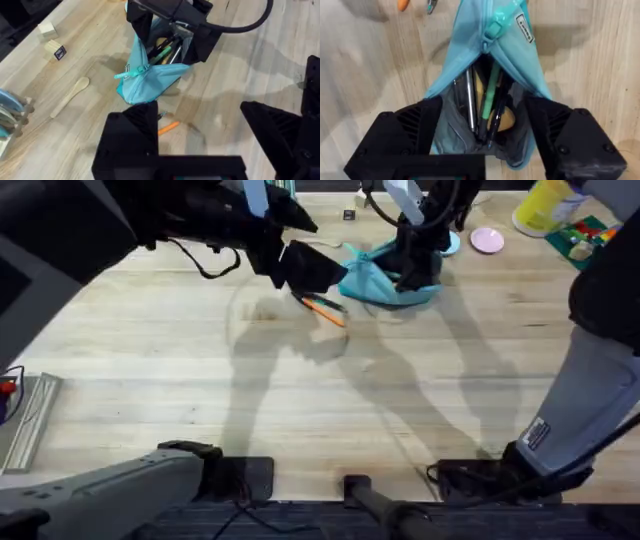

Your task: Unzip the bag, pick up the pens from the table one at a time and place them inside, then zip the bag closed.

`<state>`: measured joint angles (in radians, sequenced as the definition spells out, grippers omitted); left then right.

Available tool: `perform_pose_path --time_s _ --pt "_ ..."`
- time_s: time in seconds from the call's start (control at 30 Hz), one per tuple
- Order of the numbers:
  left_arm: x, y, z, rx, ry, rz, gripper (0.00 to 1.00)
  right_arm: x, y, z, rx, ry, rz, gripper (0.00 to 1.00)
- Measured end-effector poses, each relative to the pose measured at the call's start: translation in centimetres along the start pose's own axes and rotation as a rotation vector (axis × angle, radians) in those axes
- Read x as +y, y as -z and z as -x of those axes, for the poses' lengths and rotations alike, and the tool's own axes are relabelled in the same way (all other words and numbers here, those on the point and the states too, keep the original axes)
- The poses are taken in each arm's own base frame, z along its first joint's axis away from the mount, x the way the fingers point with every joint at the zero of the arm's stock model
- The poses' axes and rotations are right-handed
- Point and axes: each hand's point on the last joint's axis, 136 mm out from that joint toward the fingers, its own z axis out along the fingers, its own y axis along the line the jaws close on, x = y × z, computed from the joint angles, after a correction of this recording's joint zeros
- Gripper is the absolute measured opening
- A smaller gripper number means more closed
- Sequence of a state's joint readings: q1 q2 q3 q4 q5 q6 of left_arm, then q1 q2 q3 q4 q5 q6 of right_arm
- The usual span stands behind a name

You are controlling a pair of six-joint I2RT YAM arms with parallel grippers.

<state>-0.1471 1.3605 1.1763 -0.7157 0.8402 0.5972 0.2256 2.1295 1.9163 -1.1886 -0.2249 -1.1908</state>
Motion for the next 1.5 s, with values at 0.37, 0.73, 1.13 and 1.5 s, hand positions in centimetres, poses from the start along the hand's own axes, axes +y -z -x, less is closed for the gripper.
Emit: perform_pose_path --time_s 0.37,0.73,1.13,1.5 --pt "0.0 0.0 0.0 0.000 0.000 0.000 0.993 -0.2 0.0 0.1 -0.003 0.002 -0.007 0.996" --pt "0.0 0.0 0.0 0.000 0.000 0.000 0.994 -0.3 0.0 -0.1 0.008 -0.016 -0.012 0.996" --pt "0.0 0.0 0.0 0.000 0.000 0.000 0.993 -0.3 3.4 0.8 -0.030 -0.127 -0.093 0.996" --pt "0.4 0.0 -0.2 0.014 0.060 0.023 0.993 2.1 13.5 2.6 -0.170 -0.319 -0.286 0.996"
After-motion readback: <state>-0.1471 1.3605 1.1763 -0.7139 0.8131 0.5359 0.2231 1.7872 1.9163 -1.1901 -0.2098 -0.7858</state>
